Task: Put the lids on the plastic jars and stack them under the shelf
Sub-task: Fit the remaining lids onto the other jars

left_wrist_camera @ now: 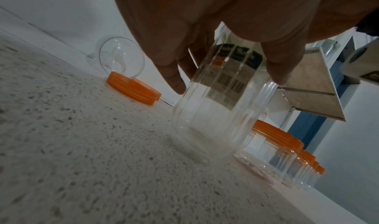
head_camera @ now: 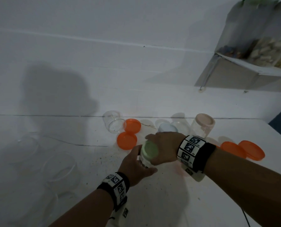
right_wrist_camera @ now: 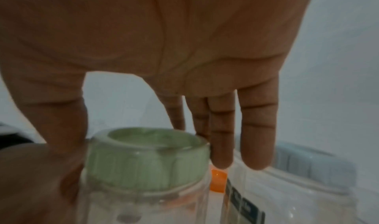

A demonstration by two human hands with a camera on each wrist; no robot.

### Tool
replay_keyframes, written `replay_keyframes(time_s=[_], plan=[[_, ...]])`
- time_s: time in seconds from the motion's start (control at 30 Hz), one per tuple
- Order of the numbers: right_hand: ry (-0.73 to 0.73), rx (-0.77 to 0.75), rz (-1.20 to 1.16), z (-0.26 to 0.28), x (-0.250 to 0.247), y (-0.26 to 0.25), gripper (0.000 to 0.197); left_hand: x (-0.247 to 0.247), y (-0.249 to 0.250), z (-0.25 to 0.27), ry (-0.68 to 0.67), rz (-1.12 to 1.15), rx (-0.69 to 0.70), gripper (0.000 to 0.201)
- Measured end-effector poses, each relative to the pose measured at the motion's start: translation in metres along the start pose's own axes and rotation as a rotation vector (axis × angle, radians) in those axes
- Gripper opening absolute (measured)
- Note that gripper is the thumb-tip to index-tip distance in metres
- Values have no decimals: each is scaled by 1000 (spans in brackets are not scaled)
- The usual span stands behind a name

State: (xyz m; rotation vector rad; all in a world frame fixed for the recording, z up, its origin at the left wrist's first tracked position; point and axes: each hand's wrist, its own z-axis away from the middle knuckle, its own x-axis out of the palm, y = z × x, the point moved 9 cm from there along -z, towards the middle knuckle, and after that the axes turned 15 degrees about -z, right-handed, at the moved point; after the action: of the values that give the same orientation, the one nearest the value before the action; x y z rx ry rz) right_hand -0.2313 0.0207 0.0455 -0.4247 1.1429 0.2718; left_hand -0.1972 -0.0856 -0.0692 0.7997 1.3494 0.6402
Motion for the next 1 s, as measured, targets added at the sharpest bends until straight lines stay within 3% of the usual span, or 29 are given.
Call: replay_keyframes(time_s=[0.17,0.47,0.6,0.7,0.77,0.83,0.9,1.0], plan=[[141,72,129,3,-8,-7,75,0,1,-4,-18,-25,-6,93],[144,233,-48,9,-6,3,70,2,9,-10,-103,-81,-14,90],[153,261,-65,14,-10,6,66,-12,2,-13,-183,-264,-15,102],[158,305,11,22,-19,5,86,-57,-23,-28,-43,-452,-77,67],[243,290,36,29,-35,-4,92,-93,-33,-40,51,-555,-115,53],[422,156,-93,32,-50,-28,74,-121,-43,-55,92,-685,-169,50],[482,23,-268,23,-39,-61,47,-135,-55,-69,38,-827,-249,53],[196,45,-344,-30,44,-95,28,-138,-68,-88,-95,-953,-296,66]])
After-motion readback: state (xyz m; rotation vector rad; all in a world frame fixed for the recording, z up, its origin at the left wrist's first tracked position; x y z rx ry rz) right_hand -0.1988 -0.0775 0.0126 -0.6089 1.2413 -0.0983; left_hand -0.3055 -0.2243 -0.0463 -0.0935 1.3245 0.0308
